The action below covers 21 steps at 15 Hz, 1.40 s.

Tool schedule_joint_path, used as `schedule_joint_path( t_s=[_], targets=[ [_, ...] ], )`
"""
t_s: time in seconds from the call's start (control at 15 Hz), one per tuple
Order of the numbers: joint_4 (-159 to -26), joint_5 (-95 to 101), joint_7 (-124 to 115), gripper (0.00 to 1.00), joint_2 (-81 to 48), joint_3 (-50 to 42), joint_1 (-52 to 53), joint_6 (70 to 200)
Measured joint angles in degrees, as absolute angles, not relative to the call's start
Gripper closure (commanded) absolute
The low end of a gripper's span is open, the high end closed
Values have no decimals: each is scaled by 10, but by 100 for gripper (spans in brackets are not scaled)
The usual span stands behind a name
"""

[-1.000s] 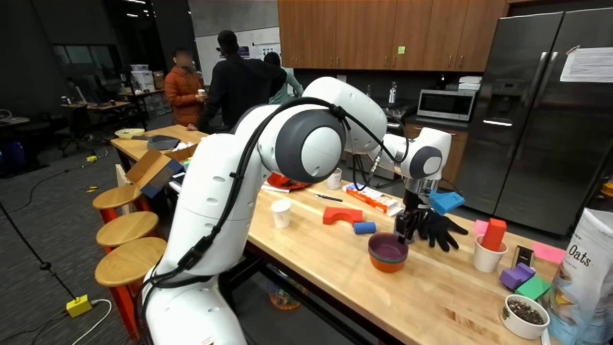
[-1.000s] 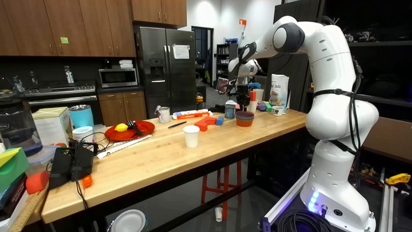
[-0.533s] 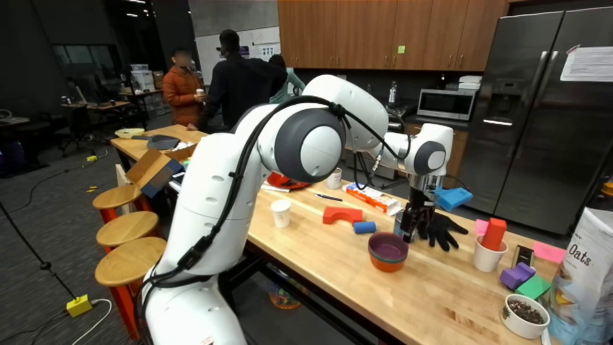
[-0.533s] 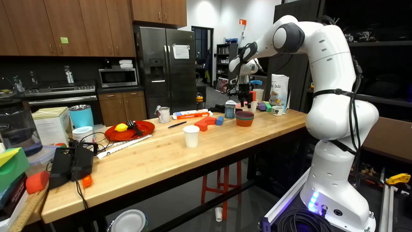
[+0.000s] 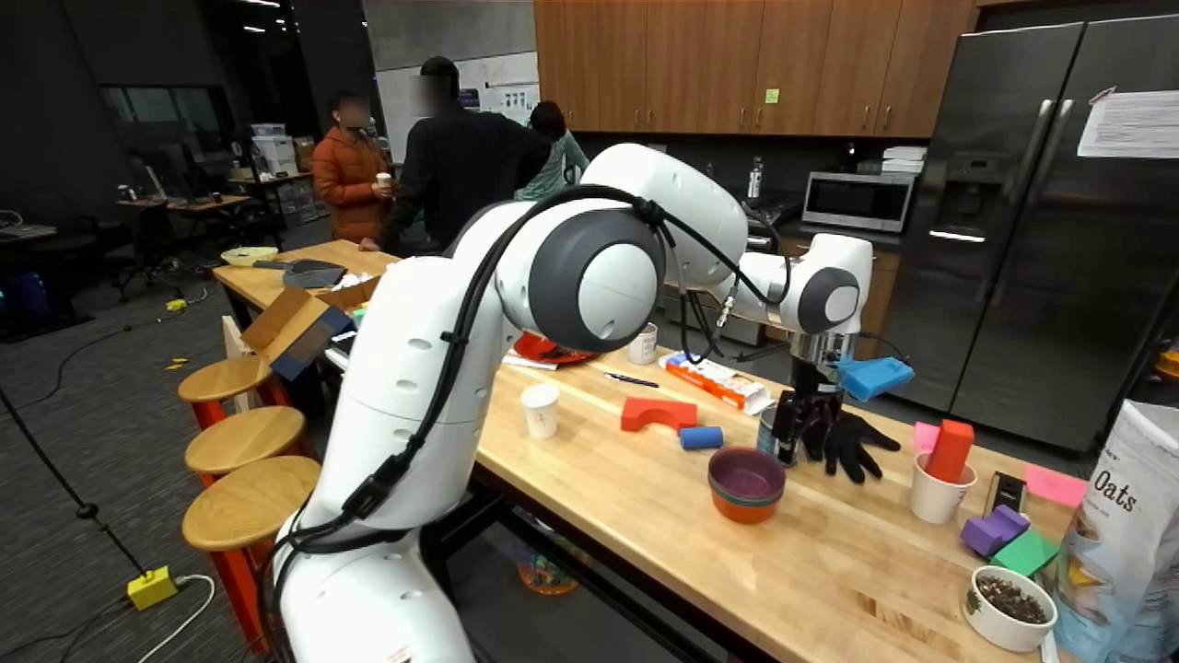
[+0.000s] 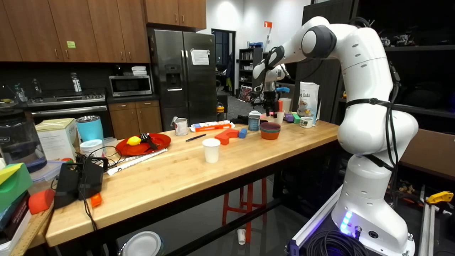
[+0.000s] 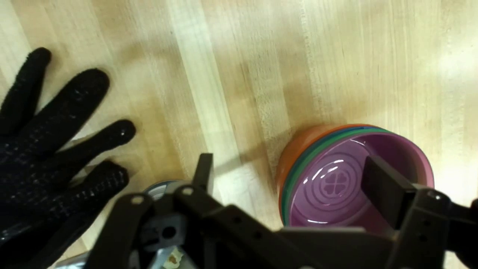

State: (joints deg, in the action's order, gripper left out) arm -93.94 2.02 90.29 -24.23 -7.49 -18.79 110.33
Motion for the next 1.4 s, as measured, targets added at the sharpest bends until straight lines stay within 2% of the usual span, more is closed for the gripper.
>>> schedule_joint_path(
  t_s=[1.4],
  targets=[
    [-927,16,903,0,-276,-52,-180,1101]
  ],
)
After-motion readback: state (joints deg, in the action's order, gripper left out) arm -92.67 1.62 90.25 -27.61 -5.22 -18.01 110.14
